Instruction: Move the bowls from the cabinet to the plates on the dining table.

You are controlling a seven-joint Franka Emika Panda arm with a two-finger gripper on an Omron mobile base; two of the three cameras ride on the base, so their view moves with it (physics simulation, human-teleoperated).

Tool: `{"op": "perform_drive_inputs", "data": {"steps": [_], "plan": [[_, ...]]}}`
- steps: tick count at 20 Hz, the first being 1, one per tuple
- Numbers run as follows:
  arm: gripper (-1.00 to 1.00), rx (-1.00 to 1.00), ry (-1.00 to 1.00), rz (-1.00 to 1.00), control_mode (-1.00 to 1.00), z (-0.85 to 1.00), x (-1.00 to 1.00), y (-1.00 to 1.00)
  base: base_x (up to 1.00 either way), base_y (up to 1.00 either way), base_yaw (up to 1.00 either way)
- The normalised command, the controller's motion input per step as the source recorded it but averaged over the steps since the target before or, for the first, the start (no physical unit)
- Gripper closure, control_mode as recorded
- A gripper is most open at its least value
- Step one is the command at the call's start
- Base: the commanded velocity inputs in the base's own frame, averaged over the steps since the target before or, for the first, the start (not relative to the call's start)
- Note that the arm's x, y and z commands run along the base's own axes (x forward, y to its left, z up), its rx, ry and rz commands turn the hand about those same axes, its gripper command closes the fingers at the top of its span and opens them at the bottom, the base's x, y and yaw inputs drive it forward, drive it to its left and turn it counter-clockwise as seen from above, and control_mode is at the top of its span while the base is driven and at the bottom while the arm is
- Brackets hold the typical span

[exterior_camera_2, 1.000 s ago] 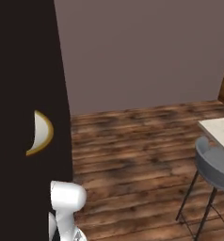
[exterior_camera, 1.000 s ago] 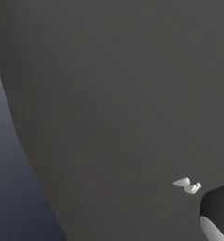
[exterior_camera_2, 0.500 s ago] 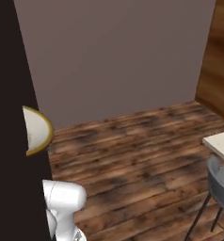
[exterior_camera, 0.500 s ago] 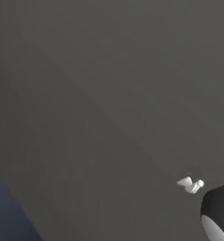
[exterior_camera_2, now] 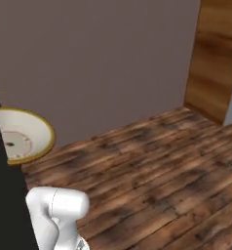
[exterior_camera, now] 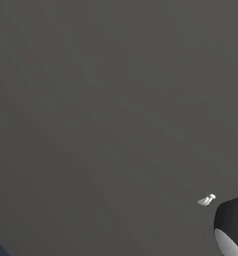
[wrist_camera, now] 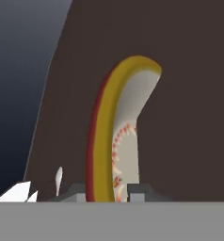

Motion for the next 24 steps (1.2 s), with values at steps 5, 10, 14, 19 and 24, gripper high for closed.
{"op": "perform_drive_inputs", "data": {"steps": [5,10,14,19,24], "plan": [[1.00,0.00,0.00,0.00,1.00,0.00,0.00,0.00,1.00,0.63,-0.40],[1.00,0.00,0.00,0.00,1.00,0.00,0.00,0.00,1.00,0.55,-0.46],[1.00,0.00,0.00,0.00,1.00,0.00,0.00,0.00,1.00,0.52,-0.53],[1.00,0.00,0.00,0.00,1.00,0.00,0.00,0.00,1.00,0.42,-0.56],[1.00,0.00,0.00,0.00,1.00,0.00,0.00,0.00,0.96,0.25,-0.64]]}}
